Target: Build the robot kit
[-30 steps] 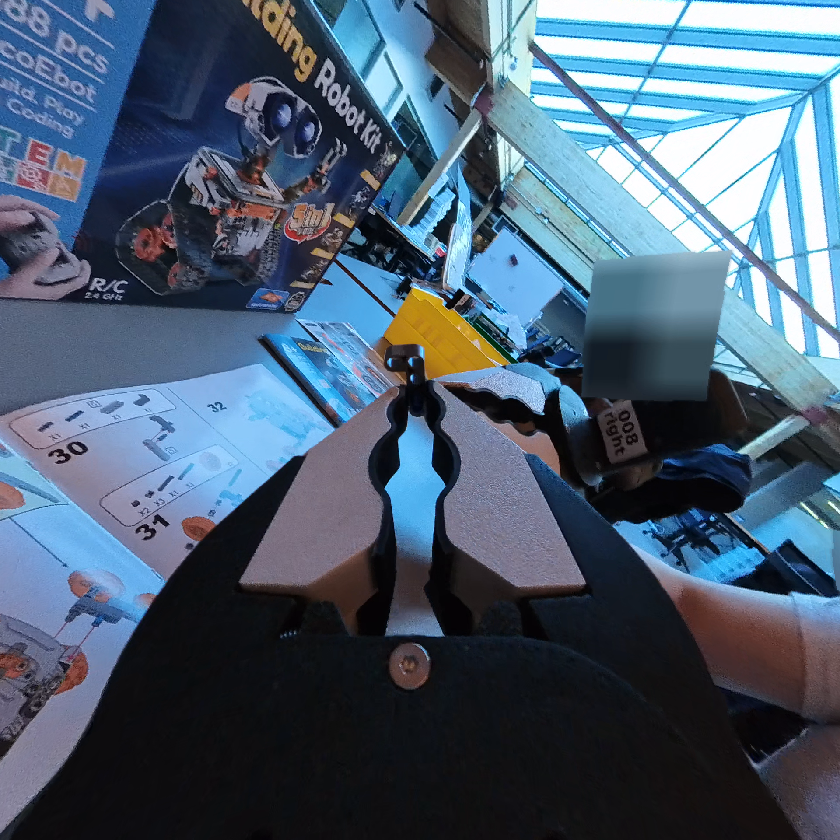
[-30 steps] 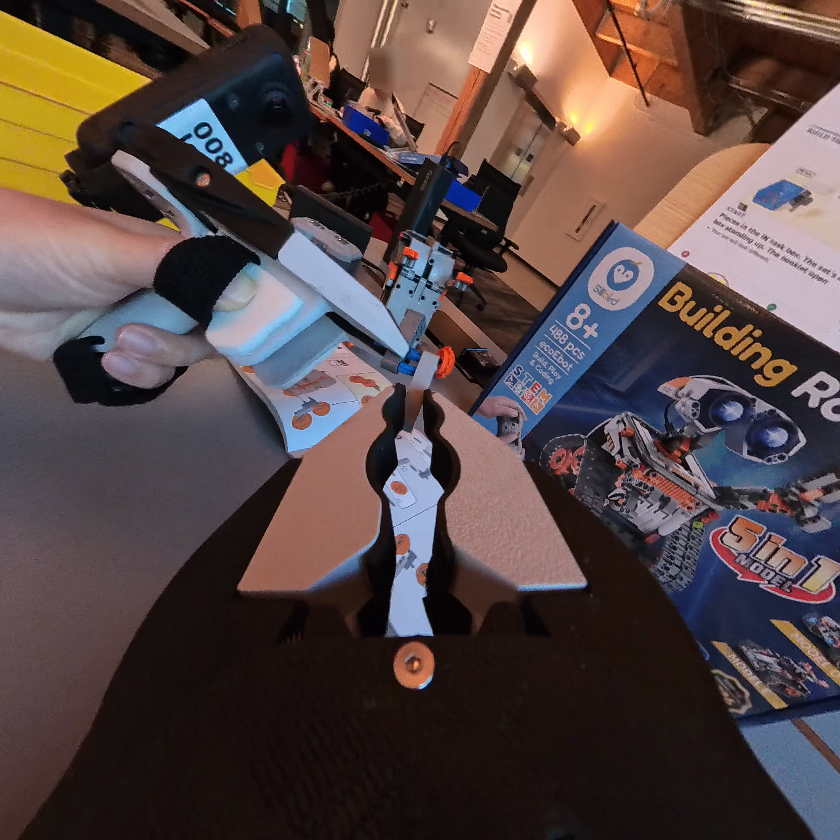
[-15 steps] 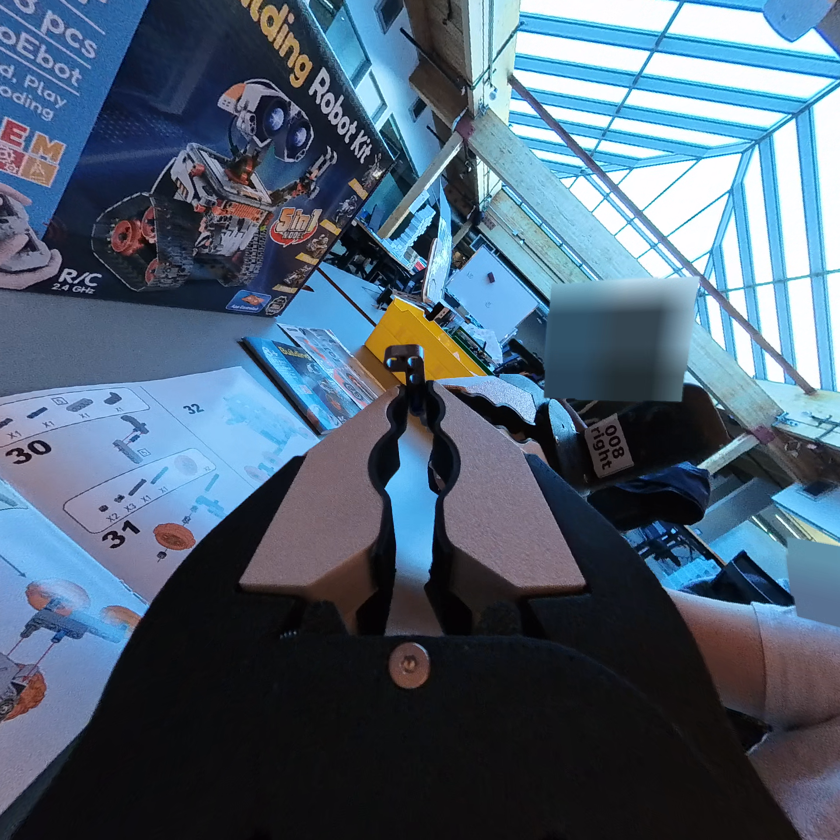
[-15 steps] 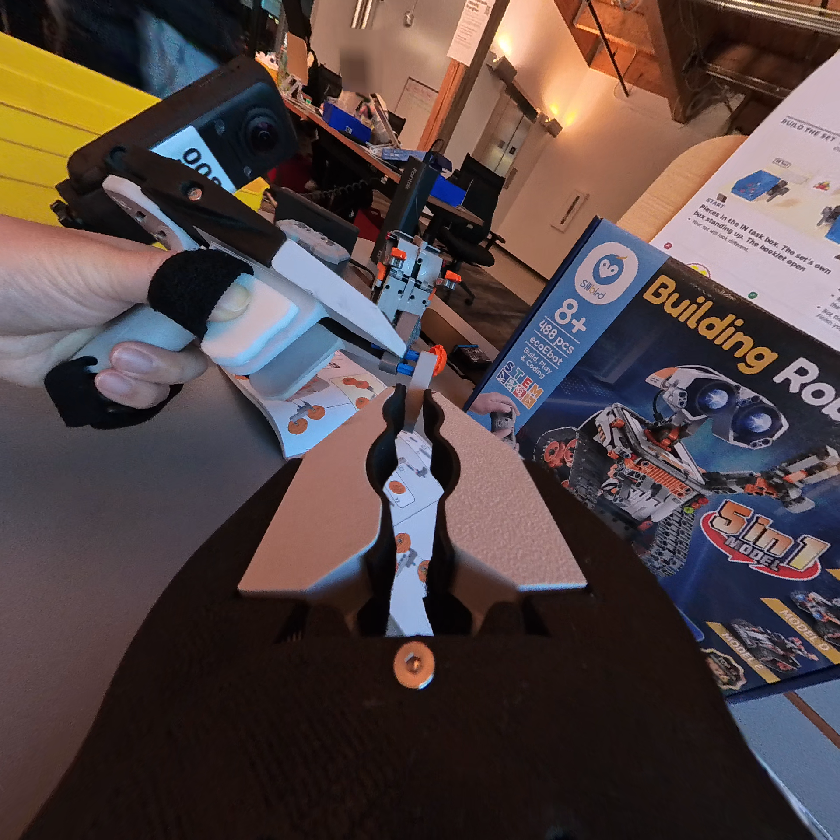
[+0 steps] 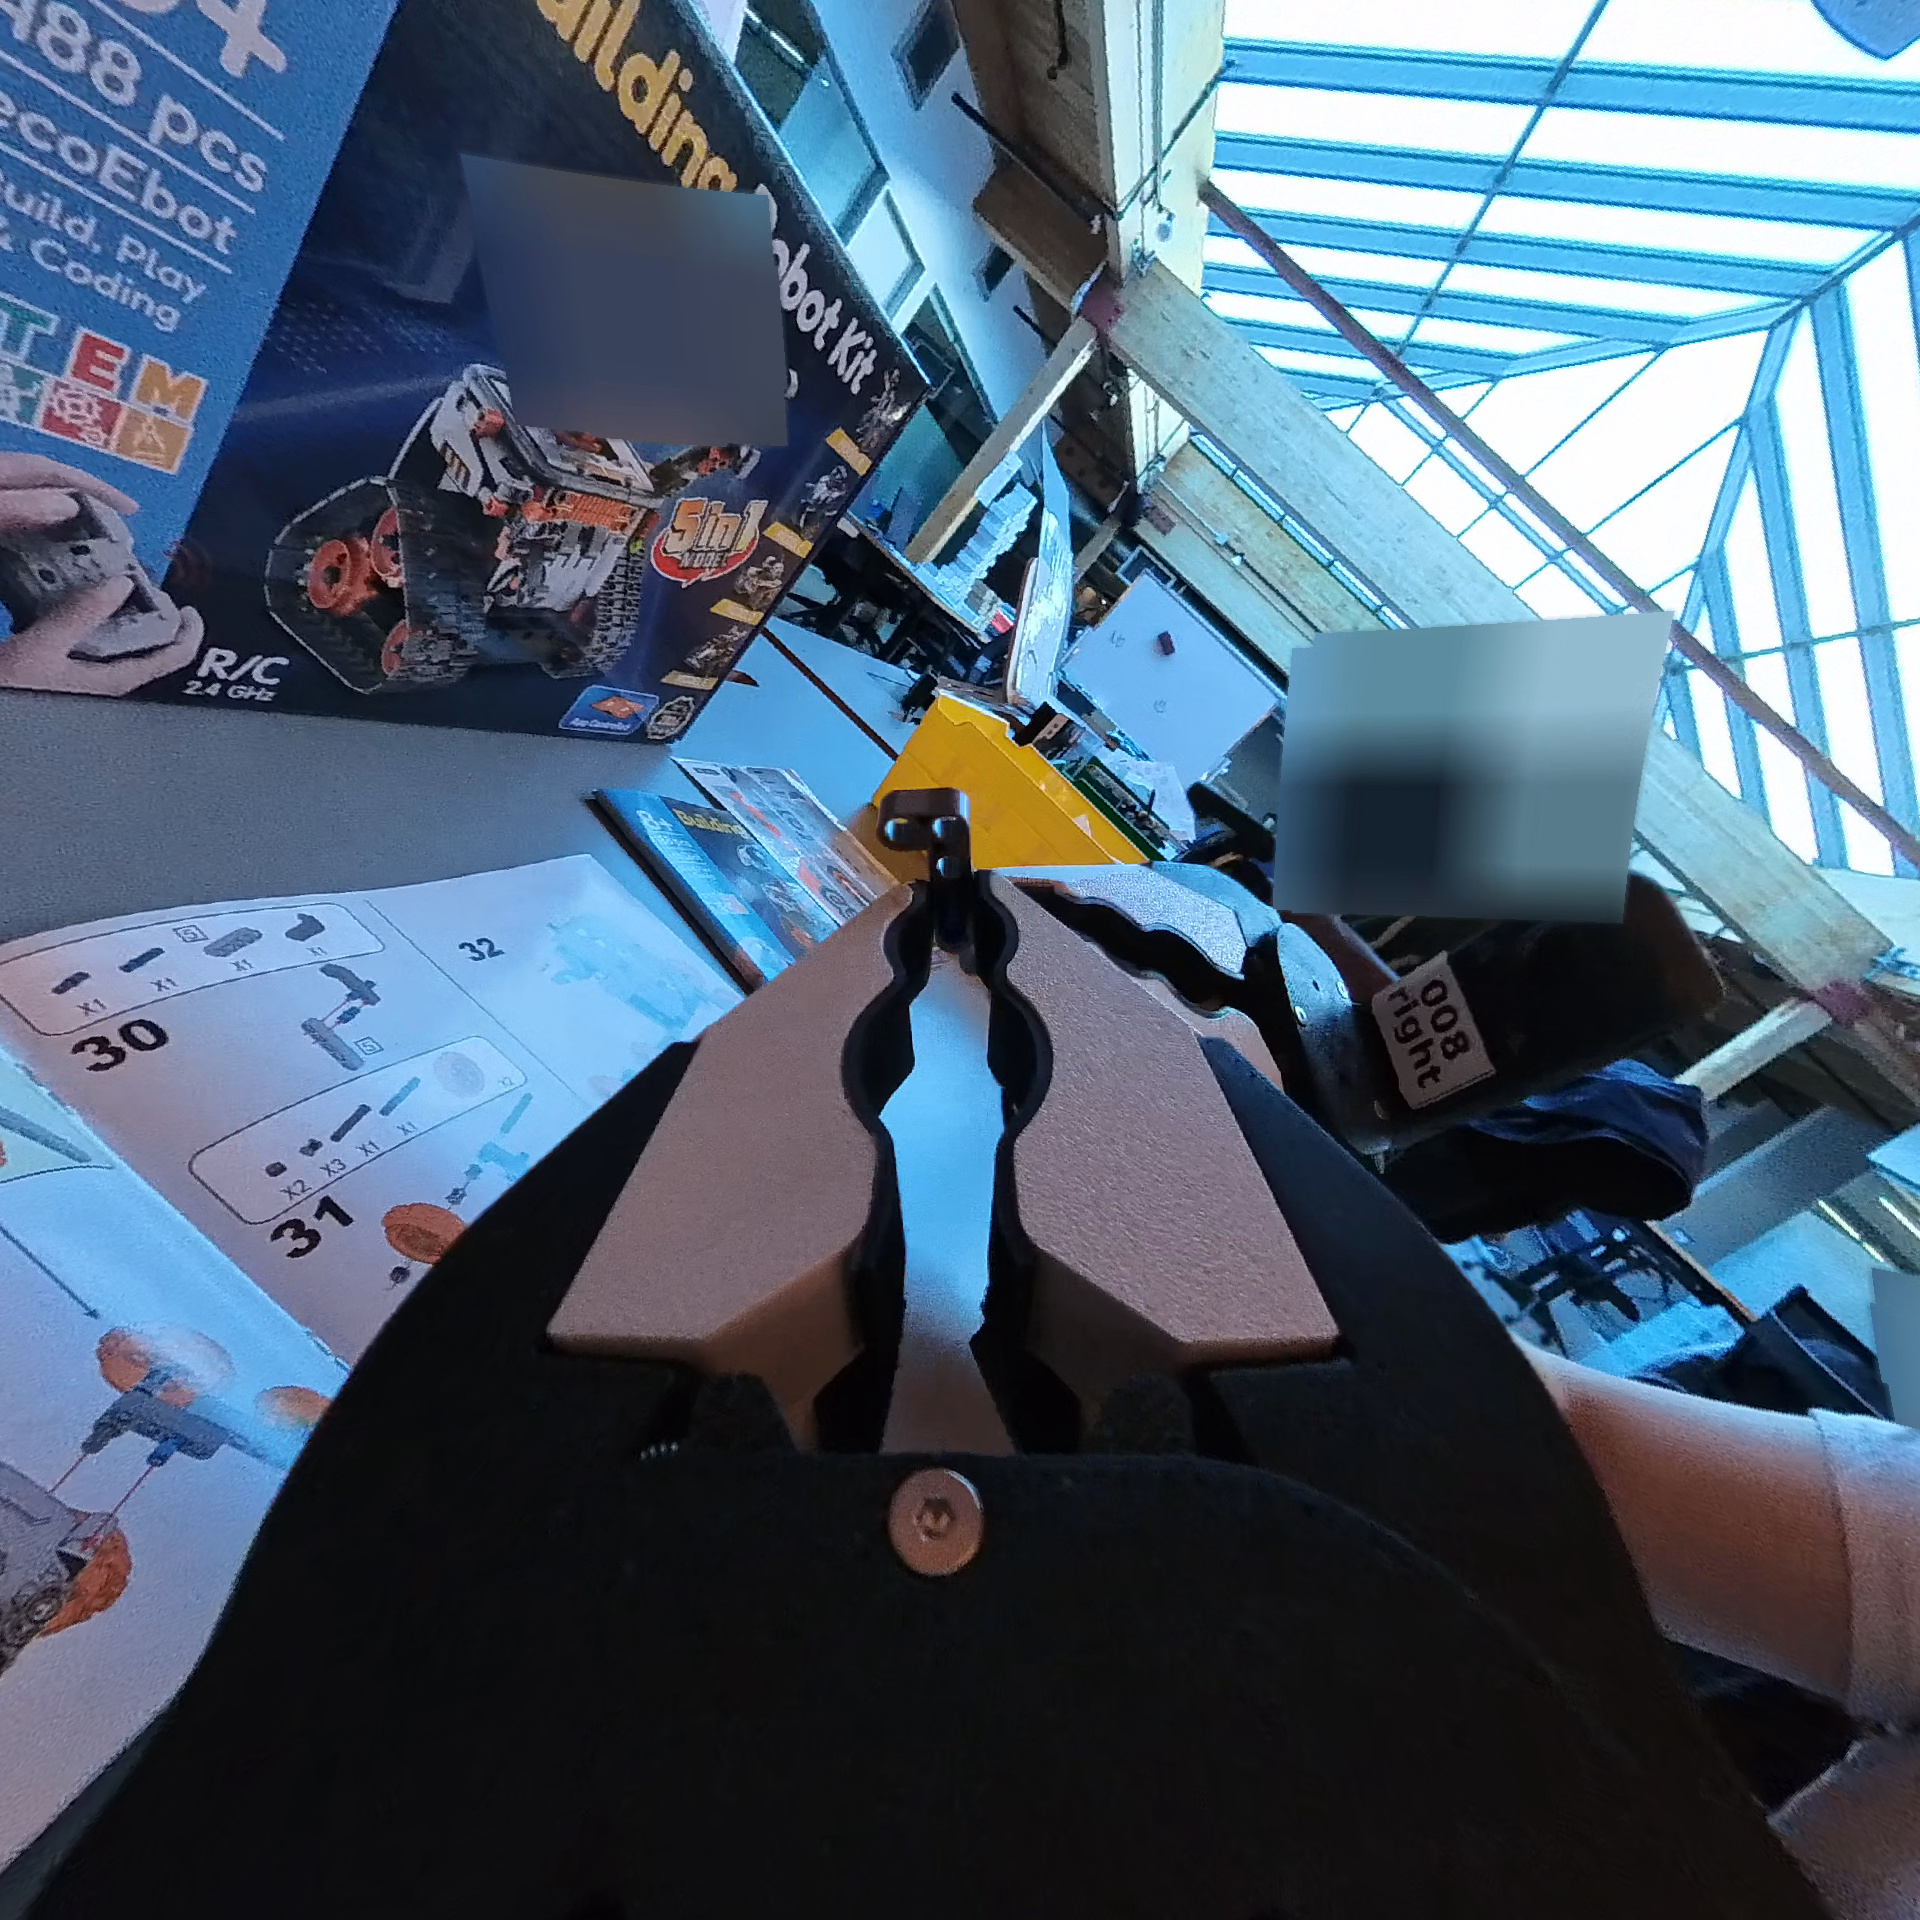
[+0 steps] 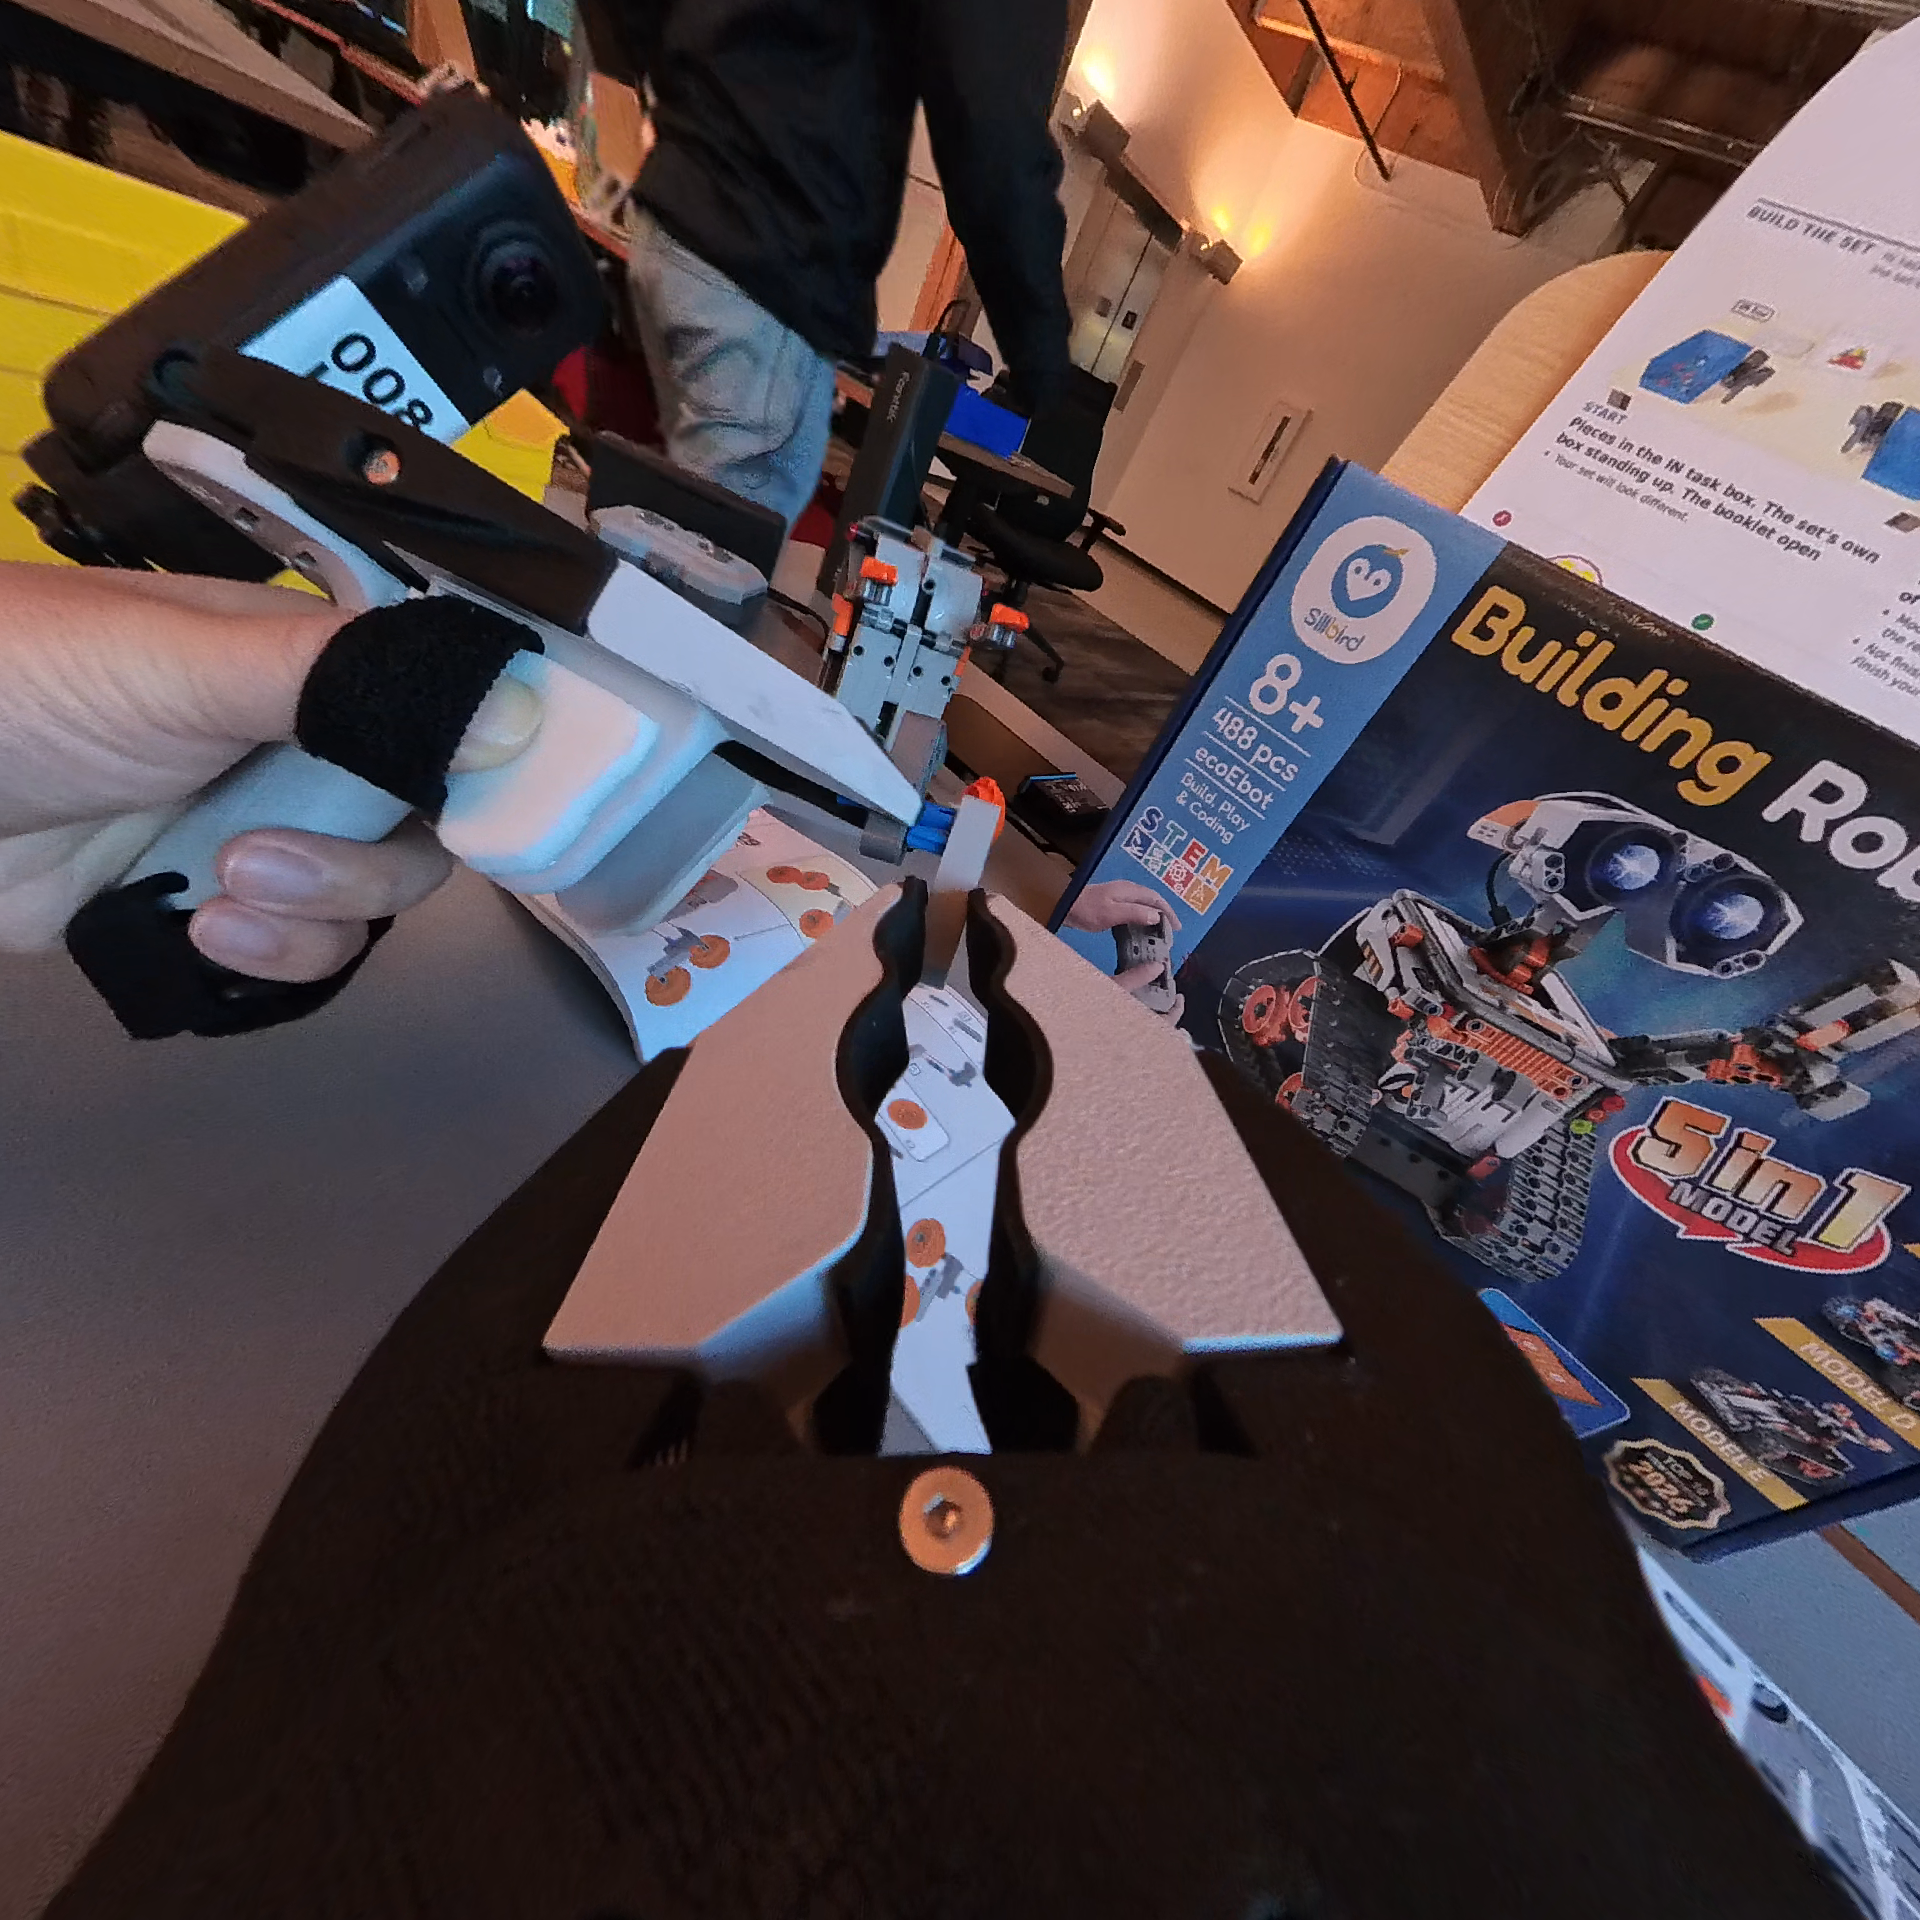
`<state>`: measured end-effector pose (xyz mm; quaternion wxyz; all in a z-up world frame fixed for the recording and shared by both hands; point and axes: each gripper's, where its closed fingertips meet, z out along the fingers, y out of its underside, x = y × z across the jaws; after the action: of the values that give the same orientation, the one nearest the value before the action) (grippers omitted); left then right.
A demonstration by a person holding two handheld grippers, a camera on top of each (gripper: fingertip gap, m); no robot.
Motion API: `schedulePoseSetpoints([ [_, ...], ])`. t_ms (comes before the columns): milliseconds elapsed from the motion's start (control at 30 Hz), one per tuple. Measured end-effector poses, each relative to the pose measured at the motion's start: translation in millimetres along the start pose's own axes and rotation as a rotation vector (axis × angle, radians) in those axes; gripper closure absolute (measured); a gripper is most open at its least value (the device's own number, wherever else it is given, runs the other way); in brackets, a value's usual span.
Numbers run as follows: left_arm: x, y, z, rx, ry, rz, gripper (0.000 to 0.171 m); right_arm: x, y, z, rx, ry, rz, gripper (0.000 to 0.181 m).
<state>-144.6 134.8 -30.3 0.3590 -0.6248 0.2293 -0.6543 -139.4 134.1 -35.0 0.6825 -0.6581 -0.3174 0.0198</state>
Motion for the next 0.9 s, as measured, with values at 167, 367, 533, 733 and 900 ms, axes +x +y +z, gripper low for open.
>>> schedulePoseSetpoints([
  [167, -6, -1, 1, 0.023, -0.056, 0.011, 0.167, 1, 5, 2, 0.03, -0.051, 0.085, 0.175],
  [367, -15, 7, 3, -0.047, -0.204, 0.149, 0.167, 0, 17, 6, 0.058, -0.119, 0.1, 0.175],
  [533, -22, 11, 3, -0.103, -0.341, 0.273, 0.167, -1, 25, 8, 0.081, -0.139, 0.079, 0.175],
  [733, -19, 10, 4, -0.113, -0.379, 0.336, 0.167, -1, 22, 6, 0.117, -0.141, 0.091, 0.175],
  [900, -15, 8, 2, -0.1, -0.363, 0.324, 0.167, -1, 17, 6, 0.129, -0.132, 0.079, 0.175],
])
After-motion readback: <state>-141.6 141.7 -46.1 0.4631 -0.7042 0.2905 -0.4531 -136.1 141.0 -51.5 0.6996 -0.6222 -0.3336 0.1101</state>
